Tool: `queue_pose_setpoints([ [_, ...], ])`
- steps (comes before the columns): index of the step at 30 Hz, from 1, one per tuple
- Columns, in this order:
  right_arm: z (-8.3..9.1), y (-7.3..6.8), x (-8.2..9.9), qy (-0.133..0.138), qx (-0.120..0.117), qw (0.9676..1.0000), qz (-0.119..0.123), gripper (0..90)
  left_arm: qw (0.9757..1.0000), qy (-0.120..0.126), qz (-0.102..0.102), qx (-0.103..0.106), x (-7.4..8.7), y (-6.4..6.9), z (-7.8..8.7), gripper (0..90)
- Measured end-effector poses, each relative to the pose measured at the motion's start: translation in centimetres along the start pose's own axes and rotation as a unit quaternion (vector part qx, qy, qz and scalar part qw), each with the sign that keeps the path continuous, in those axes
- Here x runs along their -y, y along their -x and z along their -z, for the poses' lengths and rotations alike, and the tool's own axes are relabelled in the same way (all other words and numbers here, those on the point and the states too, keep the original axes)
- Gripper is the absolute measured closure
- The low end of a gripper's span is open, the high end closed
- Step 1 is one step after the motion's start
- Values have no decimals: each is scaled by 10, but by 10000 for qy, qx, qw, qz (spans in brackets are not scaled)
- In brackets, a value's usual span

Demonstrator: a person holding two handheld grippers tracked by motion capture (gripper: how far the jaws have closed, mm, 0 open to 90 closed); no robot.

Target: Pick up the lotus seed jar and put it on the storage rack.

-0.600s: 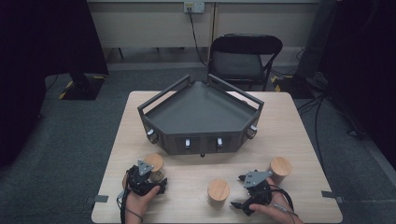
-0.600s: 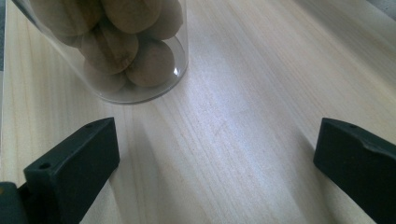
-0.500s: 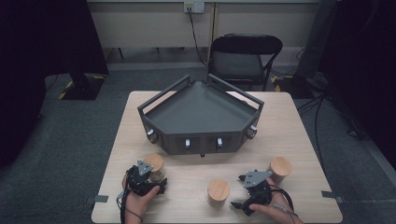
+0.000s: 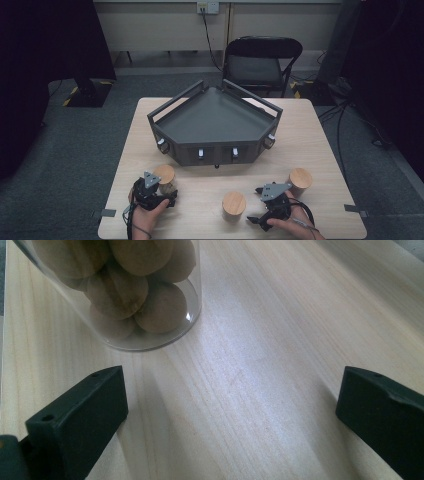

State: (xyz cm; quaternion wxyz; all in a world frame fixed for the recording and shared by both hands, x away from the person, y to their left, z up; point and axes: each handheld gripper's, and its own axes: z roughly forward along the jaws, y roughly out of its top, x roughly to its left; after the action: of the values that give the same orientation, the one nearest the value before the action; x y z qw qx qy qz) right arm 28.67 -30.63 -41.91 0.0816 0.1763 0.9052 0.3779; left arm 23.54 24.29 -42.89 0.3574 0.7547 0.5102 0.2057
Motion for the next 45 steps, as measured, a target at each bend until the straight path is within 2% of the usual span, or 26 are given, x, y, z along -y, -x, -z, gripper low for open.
queue_pose_setpoints([
  [11, 0, 0, 0, 1, 0, 10000, 0, 0, 9998, 176, 36, -98, 0, 3, 0, 52],
  [17, 0, 0, 0, 0, 1, 10000, -1, 0, 9994, 345, 53, -57, 2, 1, 1, 113],
  [27, 0, 0, 0, 1, 0, 10000, -1, 0, 9992, 382, 87, 53, 2, -2, 0, 184],
  [31, 0, 0, 0, 3, 2, 10000, 3, 0, 9991, 425, 16, 50, 2, -1, 0, 236],
  [34, 0, 0, 0, 1, 2, 10000, 1, 0, 9990, 436, 5, 33, 3, 0, -1, 238],
  [40, 0, 0, 0, 0, 1, 10000, 0, 0, 9990, 399, -178, -54, 0, 4, 1, 250],
  [45, 0, 0, 0, 1, 1, 10000, 1, 0, 9991, 376, -197, -14, -2, 5, 1, 251],
])
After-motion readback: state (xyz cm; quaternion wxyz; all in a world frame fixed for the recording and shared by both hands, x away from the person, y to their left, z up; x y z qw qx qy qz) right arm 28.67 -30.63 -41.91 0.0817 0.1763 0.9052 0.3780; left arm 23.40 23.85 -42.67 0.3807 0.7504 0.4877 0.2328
